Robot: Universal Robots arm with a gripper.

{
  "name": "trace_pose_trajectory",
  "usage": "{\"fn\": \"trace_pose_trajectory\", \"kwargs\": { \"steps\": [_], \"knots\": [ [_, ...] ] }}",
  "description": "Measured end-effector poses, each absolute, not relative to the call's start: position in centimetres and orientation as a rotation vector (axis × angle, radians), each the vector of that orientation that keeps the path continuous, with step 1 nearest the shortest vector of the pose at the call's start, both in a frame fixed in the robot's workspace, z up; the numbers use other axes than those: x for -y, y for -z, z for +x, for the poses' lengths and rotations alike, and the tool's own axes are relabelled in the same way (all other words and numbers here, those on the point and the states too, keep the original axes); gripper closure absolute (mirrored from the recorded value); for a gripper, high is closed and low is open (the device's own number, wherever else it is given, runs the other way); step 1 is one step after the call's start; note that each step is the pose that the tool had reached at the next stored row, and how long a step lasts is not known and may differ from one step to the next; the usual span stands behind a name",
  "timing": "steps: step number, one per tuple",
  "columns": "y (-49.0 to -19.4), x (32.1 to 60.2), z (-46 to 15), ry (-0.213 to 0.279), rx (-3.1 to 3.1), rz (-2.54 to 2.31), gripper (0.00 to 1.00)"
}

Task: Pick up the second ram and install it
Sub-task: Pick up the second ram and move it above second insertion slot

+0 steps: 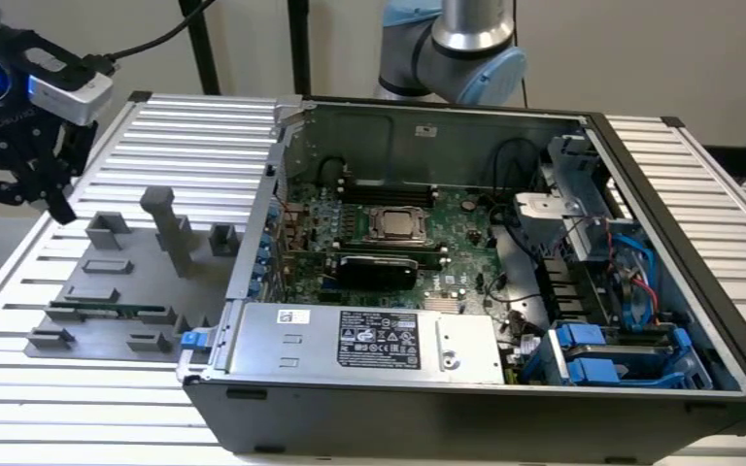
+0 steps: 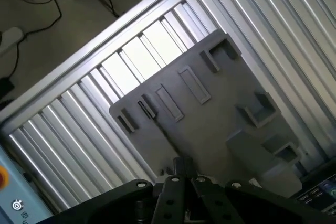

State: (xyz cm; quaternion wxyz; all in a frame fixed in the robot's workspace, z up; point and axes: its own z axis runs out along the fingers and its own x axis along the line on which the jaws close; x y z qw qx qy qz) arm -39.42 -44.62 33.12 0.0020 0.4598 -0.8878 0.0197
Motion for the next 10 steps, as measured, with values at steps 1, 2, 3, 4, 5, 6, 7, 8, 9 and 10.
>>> {"fn": "trace_pose_trajectory", "kwargs": {
  "steps": [1, 2, 3, 4, 5, 6, 7, 8, 9, 10],
  "knots": [
    [-33.07, 44.62, -39.42, -0.063, 2.774, 1.468, 1.00],
    [-33.01, 44.62, -39.42, -0.064, 2.761, 1.493, 1.00],
    [-32.95, 44.62, -39.42, -0.064, 2.748, 1.518, 1.00],
    [-32.89, 44.62, -39.42, -0.064, 2.734, 1.543, 1.00],
    [-32.82, 44.62, -39.43, -0.064, 2.720, 1.569, 1.00],
    [-32.75, 44.62, -39.42, -0.064, 2.706, 1.593, 1.00],
    [-32.68, 44.62, -39.43, -0.064, 2.692, 1.618, 1.00],
    [-32.57, 44.62, -39.42, -0.064, 2.677, 1.643, 1.00],
    [-32.46, 44.62, -39.42, -0.064, 2.663, 1.667, 1.00],
    [-32.33, 44.62, -39.42, -0.064, 2.647, 1.691, 1.00]
  ]
}}
